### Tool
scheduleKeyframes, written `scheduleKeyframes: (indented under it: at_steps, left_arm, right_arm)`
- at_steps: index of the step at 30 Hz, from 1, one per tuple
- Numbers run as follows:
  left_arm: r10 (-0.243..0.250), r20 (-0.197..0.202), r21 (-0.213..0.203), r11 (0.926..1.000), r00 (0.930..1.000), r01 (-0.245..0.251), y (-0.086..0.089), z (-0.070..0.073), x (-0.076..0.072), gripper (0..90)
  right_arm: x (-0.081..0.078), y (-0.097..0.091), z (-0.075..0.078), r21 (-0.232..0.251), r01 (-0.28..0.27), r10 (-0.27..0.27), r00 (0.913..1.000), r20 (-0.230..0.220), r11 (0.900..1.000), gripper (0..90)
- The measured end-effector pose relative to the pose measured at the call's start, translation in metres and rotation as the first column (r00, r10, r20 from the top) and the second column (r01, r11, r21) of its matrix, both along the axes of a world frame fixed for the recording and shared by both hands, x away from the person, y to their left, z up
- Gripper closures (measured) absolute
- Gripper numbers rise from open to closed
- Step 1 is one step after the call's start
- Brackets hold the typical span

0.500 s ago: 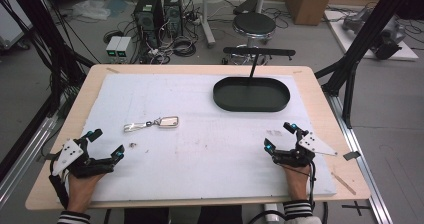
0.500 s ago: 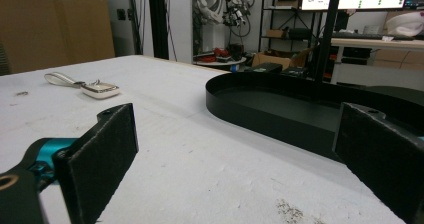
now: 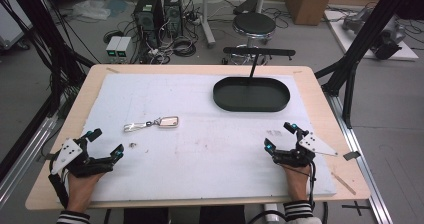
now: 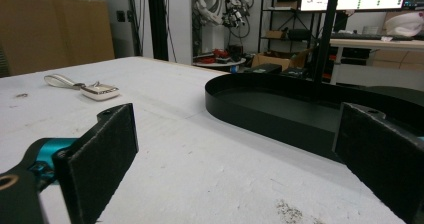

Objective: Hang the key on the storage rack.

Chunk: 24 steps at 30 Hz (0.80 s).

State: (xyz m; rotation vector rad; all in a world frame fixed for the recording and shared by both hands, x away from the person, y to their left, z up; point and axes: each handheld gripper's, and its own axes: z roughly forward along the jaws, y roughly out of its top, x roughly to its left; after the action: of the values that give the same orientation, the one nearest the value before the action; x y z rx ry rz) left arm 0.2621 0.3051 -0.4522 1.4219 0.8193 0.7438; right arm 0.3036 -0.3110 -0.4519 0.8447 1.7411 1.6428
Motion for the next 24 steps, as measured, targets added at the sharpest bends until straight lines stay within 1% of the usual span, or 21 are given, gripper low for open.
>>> scheduleKeyframes:
  at_steps: [2, 3, 5, 6, 9, 10, 11, 12, 14, 15, 18, 19, 22, 23, 24]
  left_arm:
    - [-0.009, -0.006, -0.009, 0.9999, 0.9999, 0.009, 0.001, 0.000, 0.001, 1.7]
    - [-0.016, -0.016, -0.011, 0.9998, 0.9998, 0.015, 0.002, 0.001, 0.001, 1.7]
    - [-0.024, -0.021, 0.008, 0.9997, 0.9995, 0.024, 0.004, 0.004, 0.003, 1.7]
    - [-0.024, -0.021, 0.008, 0.9997, 0.9995, 0.024, 0.004, 0.004, 0.003, 1.7]
    - [-0.036, -0.017, -0.010, 0.9993, 0.9992, 0.036, 0.009, 0.012, 0.006, 1.7]
    - [-0.042, -0.022, -0.003, 0.9991, 0.9989, 0.041, 0.011, 0.014, 0.008, 1.7]
    - [-0.045, -0.028, 0.011, 0.9989, 0.9986, 0.045, 0.012, 0.017, 0.010, 1.7]
    - [-0.052, -0.035, 0.026, 0.9983, 0.9981, 0.053, 0.013, 0.019, 0.012, 1.7]
    - [-0.079, -0.033, 0.039, 0.9960, 0.9964, 0.080, 0.016, 0.022, 0.016, 1.7]
    - [-0.083, -0.036, 0.043, 0.9955, 0.9959, 0.085, 0.016, 0.024, 0.018, 1.7]
    - [-0.102, -0.060, 0.065, 0.9923, 0.9929, 0.106, 0.018, 0.031, 0.024, 1.7]
    - [-0.108, -0.077, 0.072, 0.9909, 0.9912, 0.113, 0.019, 0.034, 0.026, 1.7]
    - [-0.136, -0.132, 0.079, 0.9860, 0.9818, 0.147, 0.020, 0.044, 0.035, 1.7]
    - [-0.142, -0.147, 0.085, 0.9842, 0.9789, 0.155, 0.021, 0.047, 0.039, 1.7]
    - [-0.146, -0.157, 0.100, 0.9815, 0.9767, 0.163, 0.021, 0.051, 0.042, 1.7]
  right_arm:
    - [-0.001, 0.001, 0.000, 0.003, 0.001, -0.001, 1.0000, -0.005, 1.0000, 3.2]
    - [-0.001, 0.001, 0.000, 0.000, 0.003, -0.003, 1.0000, -0.004, 1.0000, 3.2]
    - [-0.001, 0.001, 0.000, 0.001, 0.002, -0.002, 1.0000, -0.006, 1.0000, 3.2]
    - [-0.001, 0.001, 0.000, 0.001, 0.002, -0.002, 1.0000, -0.006, 1.0000, 3.2]
    - [-0.001, 0.001, 0.000, 0.001, 0.001, -0.001, 1.0000, -0.004, 1.0000, 3.2]
    - [-0.001, 0.001, 0.000, 0.003, 0.001, -0.001, 1.0000, -0.009, 1.0000, 3.2]
    - [-0.001, 0.001, 0.000, -0.001, 0.002, -0.002, 1.0000, -0.002, 1.0000, 3.2]
    - [-0.001, 0.001, 0.000, 0.002, 0.001, -0.001, 1.0000, -0.008, 1.0000, 3.2]
    - [-0.001, 0.001, 0.000, 0.002, 0.002, -0.002, 1.0000, -0.006, 1.0000, 3.2]
    - [-0.001, 0.001, 0.000, 0.001, 0.006, -0.006, 1.0000, -0.005, 1.0000, 3.2]
    - [0.000, 0.000, 0.000, 0.000, 0.009, -0.009, 1.0000, -0.003, 1.0000, 3.2]
    - [0.000, 0.000, 0.000, 0.000, 0.008, -0.008, 1.0000, -0.003, 1.0000, 3.2]
    - [0.000, 0.000, 0.000, -0.001, 0.009, -0.009, 1.0000, 0.000, 1.0000, 3.2]
    - [0.000, 0.000, 0.000, -0.001, 0.009, -0.009, 1.0000, 0.000, 1.0000, 3.2]
    - [0.000, 0.000, 0.000, 0.004, 0.008, -0.008, 1.0000, -0.006, 1.0000, 3.2]
